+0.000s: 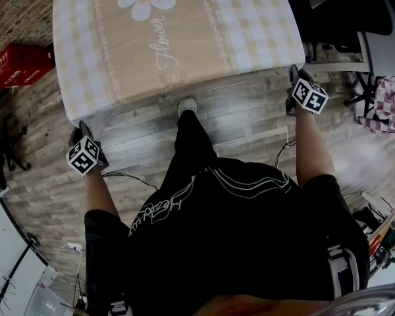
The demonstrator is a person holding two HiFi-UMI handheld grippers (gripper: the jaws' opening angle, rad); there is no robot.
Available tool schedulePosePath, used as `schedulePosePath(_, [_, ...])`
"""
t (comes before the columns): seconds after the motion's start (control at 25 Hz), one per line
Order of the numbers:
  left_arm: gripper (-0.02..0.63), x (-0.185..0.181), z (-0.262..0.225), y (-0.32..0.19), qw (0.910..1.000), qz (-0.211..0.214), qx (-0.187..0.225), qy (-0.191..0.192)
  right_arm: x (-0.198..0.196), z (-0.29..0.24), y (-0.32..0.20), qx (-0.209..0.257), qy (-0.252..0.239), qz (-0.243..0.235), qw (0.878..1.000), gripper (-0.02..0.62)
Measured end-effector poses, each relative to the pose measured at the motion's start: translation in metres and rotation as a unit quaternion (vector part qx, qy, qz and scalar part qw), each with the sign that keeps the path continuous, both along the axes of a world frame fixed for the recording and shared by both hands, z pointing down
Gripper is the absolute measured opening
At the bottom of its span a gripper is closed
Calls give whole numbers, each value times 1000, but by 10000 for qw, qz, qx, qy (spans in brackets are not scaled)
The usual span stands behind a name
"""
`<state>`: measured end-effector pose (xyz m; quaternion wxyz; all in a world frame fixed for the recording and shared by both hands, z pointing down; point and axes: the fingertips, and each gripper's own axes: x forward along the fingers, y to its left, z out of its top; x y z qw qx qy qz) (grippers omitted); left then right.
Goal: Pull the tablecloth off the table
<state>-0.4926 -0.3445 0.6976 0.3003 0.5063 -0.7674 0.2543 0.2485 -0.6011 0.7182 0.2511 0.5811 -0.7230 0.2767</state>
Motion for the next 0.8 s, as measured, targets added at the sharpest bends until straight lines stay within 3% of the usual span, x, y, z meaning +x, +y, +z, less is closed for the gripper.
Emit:
schedulePosePath(0.44, [6, 6, -24, 12, 9992, -280, 224, -158, 6, -23, 13, 214, -160, 39, 9996, -3])
schedulePosePath(0.8, [6, 11, -54, 11, 9978, -385, 543, -15, 4, -58, 16, 510, -63, -88, 9986, -3])
